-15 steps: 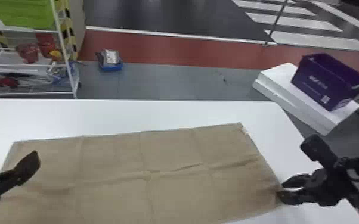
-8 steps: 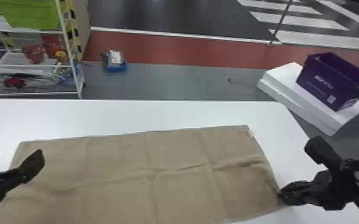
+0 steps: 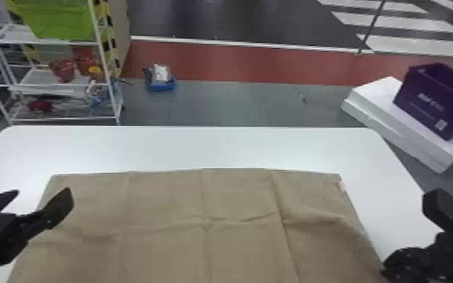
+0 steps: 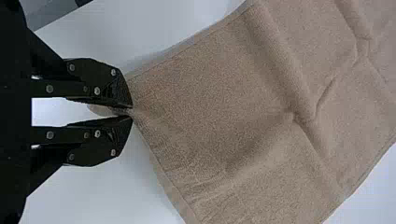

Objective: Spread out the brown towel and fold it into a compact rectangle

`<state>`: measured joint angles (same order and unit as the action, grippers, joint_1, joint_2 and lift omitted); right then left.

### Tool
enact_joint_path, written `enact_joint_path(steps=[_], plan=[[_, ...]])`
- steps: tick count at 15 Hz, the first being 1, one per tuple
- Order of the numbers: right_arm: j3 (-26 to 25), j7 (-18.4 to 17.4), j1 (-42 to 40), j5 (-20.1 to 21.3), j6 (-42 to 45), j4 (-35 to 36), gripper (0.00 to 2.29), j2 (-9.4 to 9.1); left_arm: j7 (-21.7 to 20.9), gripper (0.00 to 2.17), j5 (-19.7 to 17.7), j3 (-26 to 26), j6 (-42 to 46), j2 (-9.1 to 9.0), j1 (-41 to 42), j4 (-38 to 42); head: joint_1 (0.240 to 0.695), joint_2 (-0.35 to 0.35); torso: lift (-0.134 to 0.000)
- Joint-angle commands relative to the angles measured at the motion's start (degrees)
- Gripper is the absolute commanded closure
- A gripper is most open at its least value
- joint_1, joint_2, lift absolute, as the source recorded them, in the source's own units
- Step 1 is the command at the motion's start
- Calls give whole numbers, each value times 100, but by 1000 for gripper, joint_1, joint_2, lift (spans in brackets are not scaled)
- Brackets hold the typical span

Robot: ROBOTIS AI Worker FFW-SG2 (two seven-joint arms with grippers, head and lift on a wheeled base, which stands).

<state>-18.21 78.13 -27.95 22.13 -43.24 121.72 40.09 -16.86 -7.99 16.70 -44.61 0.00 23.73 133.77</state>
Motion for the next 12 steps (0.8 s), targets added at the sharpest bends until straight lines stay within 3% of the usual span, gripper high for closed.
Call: enact_joint_path(steps=[1,7,8,9,10,12], plan=[[-245,19,-219,221,461,-17,957,25,-2,49,0,26,0,-15,0,0,695,-164,-124],[-473,19,-624,538,1410,-34,954,25,-19,49,-9,88,0,-15,-26,-26,695,-198,-124],[-473,19,-650,555,1410,-78,846,16,-28,49,-9,79,0,-15,-26,-26,695,-196,-124],[-482,19,-650,520,1533,-122,363,-10,-54,49,-9,70,0,-15,-26,-26,695,-197,-124],[-579,19,-650,397,1586,-157,103,-28,-63,49,-9,70,0,-15,-26,-26,695,-200,-124],[-948,19,-624,-192,1726,-245,80,-107,-81,49,-9,70,0,-15,-35,-35,695,-208,-124]])
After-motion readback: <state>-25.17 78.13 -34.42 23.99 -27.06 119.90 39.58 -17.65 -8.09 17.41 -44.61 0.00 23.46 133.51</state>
